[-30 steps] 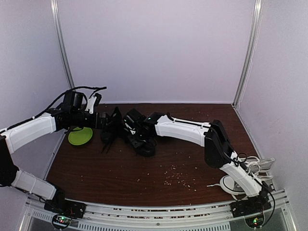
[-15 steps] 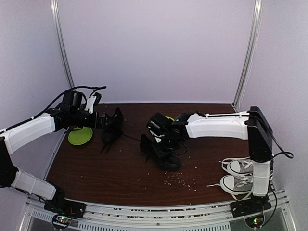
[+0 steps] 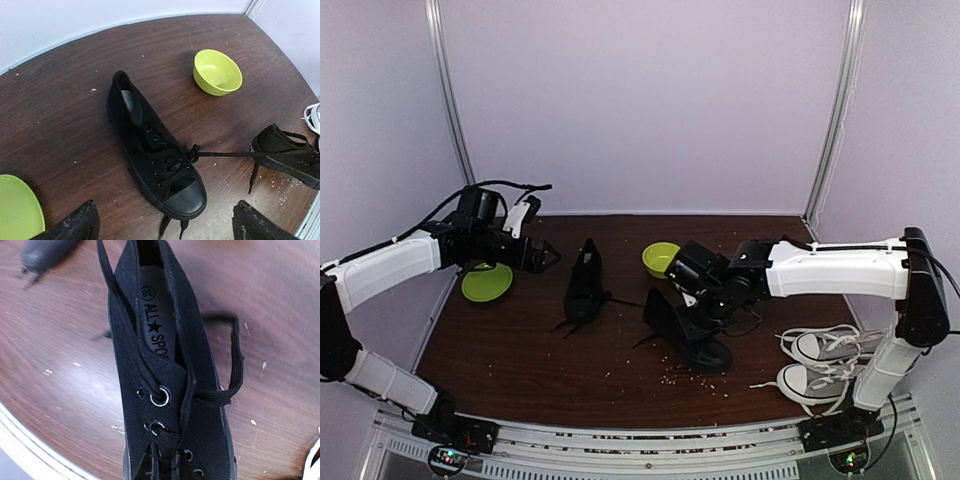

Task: Tie the shoes
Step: Move the shoe to the center of the board.

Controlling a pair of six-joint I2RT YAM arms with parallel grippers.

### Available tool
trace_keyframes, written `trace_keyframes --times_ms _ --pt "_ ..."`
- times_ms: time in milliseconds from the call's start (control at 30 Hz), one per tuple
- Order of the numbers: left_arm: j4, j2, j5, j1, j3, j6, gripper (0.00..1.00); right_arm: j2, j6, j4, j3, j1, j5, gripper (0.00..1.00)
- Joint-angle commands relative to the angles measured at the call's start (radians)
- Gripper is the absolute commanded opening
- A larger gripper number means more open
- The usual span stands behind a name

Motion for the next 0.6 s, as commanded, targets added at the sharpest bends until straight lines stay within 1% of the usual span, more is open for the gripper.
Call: trace_keyframes --times_ms 0,67,167,200,333,400,467,500,533,567 --pt "-0.151 0.176 -0.08 -0.092 0.209 0.146 0.98 -0.03 -0.044 0.041 0.1 0.014 0.026 0.0" --pt "-0.175 0.303 -0.126 -0.106 0.327 0.098 0.98 -0.022 -0.042 0.069 0.089 0.012 0.014 0.0" --pt "-0.135 0.475 -0.218 -0.107 0.459 0.021 0.98 -0.014 -0.029 0.11 0.061 0.013 -0.009 0.0" --pt "-0.152 0.555 -0.238 -0.109 0.513 0.005 0.98 -0.015 -0.025 0.123 0.054 0.015 -0.01 0.0" --pt "-0.239 0.774 -0.267 -0.144 0.701 0.006 0.98 -0.029 -0.025 0.154 0.034 0.019 -0.002 0.0" --pt "-0.292 0.859 -0.283 -0.165 0.765 0.014 0.98 -0.036 -0.035 0.134 0.041 0.019 0.018 0.0" --pt "-0.307 0.903 -0.312 -0.167 0.777 -0.003 0.97 -0.054 -0.048 0.109 0.049 0.018 0.057 0.0" --pt "-0.301 0.91 -0.332 -0.166 0.769 -0.012 0.96 -0.067 -0.051 0.1 0.049 0.019 0.073 0.0" --pt "-0.286 0.909 -0.35 -0.166 0.758 -0.015 0.91 -0.081 -0.054 0.094 0.051 0.018 0.085 0.0" --pt "-0.276 0.906 -0.362 -0.165 0.751 -0.021 0.79 -0.095 -0.059 0.091 0.052 0.018 0.095 0.0"
